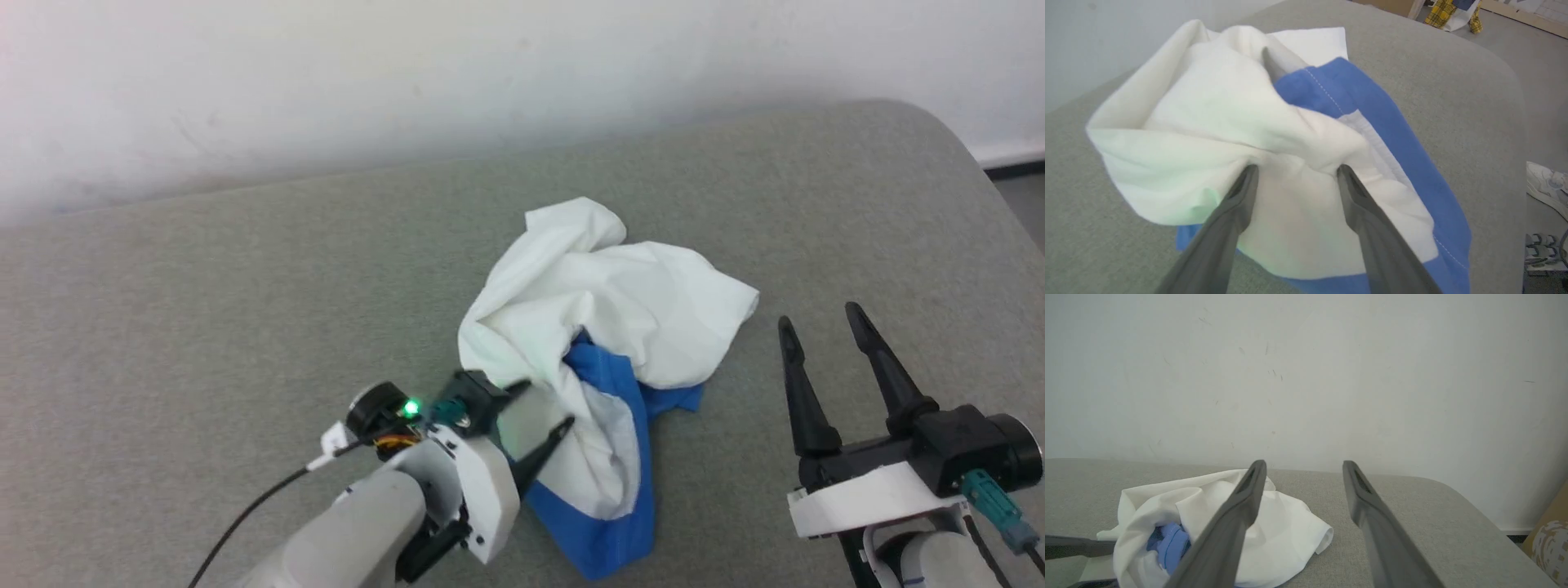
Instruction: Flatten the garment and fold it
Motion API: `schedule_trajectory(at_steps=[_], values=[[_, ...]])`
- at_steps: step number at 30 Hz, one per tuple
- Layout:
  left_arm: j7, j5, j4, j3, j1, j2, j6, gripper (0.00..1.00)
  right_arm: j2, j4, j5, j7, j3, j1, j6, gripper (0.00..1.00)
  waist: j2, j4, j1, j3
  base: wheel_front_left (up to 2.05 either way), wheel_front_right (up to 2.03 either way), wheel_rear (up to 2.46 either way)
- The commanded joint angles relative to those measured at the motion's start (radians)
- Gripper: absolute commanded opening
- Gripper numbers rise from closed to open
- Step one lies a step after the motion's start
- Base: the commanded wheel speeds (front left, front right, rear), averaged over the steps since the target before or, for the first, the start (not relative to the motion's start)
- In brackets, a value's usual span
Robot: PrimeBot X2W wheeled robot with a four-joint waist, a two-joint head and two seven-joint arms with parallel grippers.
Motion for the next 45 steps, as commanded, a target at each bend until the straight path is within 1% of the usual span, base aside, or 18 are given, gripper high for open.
schedule_trajectory(at_steps=[1,5,9,13,15,17,19,21,23,24,28,30,32,33,39,42,45], values=[[-0.027,-0.007,-0.008,0.019,-0.014,0.009,0.010,1.00,0.003,0.003,-0.008,-0.005,-0.006,0.015,-0.002,1.00,-0.0001,0.060,-0.0001,-0.063,0.00,0.00,0.00],[-0.113,-0.031,-0.054,0.089,0.000,0.039,0.062,1.00,0.003,0.004,-0.019,-0.005,-0.021,0.048,-0.002,1.00,-0.0001,0.106,-0.0001,-0.111,0.00,0.00,0.00],[-0.171,-0.058,-0.134,0.191,0.046,0.089,0.145,1.00,0.003,0.001,-0.028,-0.005,-0.030,0.074,-0.002,1.00,-0.0001,0.144,-0.0001,-0.134,0.00,0.00,0.00],[-0.190,-0.082,-0.237,0.305,0.141,0.124,0.221,1.00,0.003,-0.004,-0.033,-0.005,-0.035,0.093,-0.002,1.00,-0.0001,0.175,-0.0001,-0.142,0.00,0.00,0.00],[-0.191,-0.071,-0.304,0.369,0.203,0.130,0.255,1.00,0.003,-0.007,-0.035,-0.005,-0.035,0.100,-0.002,1.00,-0.0001,0.187,-0.0001,-0.141,0.00,0.00,0.00],[-0.192,-0.037,-0.368,0.432,0.277,0.129,0.284,1.00,0.003,-0.006,-0.039,-0.005,-0.031,0.106,-0.002,1.00,-0.0001,0.195,-0.0001,-0.141,0.00,0.00,0.00],[-0.192,0.003,-0.400,0.472,0.359,0.126,0.298,1.00,0.003,-0.007,-0.042,-0.005,-0.027,0.111,-0.002,1.00,-0.0001,0.200,-0.0001,-0.140,0.00,0.00,0.00],[-0.192,0.039,-0.422,0.506,0.435,0.107,0.309,1.00,0.003,-0.005,-0.046,-0.005,-0.023,0.114,-0.002,1.00,-0.0001,0.203,-0.0001,-0.140,0.00,0.00,0.00],[-0.192,0.080,-0.440,0.533,0.497,0.079,0.312,1.00,0.003,-0.002,-0.051,-0.005,-0.017,0.117,-0.002,1.00,-0.0001,0.208,-0.0001,-0.137,0.00,0.00,0.00],[-0.192,0.080,-0.440,0.533,0.497,0.079,0.312,1.00,0.003,-0.002,-0.051,-0.005,-0.017,0.117,-0.002,1.00,-0.0001,0.208,-0.0001,-0.137,0.00,0.00,0.00],[-0.192,0.151,-0.465,0.591,0.577,0.007,0.312,1.00,0.002,0.038,-0.079,-0.005,0.008,0.133,-0.002,1.00,-0.0001,0.229,-0.0001,-0.134,0.00,0.00,0.00],[-0.192,0.176,-0.478,0.620,0.599,-0.030,0.299,1.00,-0.006,0.073,-0.077,0.021,0.031,0.134,-0.002,1.00,-0.0001,0.241,-0.0001,-0.132,0.00,0.00,0.00],[-0.192,0.206,-0.474,0.627,0.610,-0.052,0.272,1.00,-0.031,0.098,-0.059,0.087,0.065,0.122,-0.002,1.00,-0.0001,0.252,-0.0001,-0.129,0.00,0.00,0.00],[-0.192,0.220,-0.469,0.627,0.610,-0.059,0.257,1.00,-0.045,0.110,-0.037,0.137,0.081,0.114,-0.002,1.00,-0.0001,0.258,-0.0001,-0.127,0.00,0.00,0.00],[-0.192,0.274,-0.440,0.658,0.596,-0.101,0.197,1.00,-0.141,0.141,0.114,0.470,0.163,0.051,-0.002,1.00,-0.0001,0.298,-0.0001,-0.108,0.00,0.00,0.00],[-0.192,0.295,-0.426,0.667,0.588,-0.123,0.174,1.00,-0.181,0.151,0.175,0.595,0.171,0.007,-0.002,1.00,-0.0001,0.320,-0.0001,-0.086,0.00,0.00,0.00],[-0.192,0.313,-0.413,0.676,0.579,-0.147,0.156,1.00,-0.220,0.165,0.195,0.693,0.179,-0.041,-0.002,1.00,-0.0001,0.341,-0.0001,-0.061,0.00,0.00,0.00]])
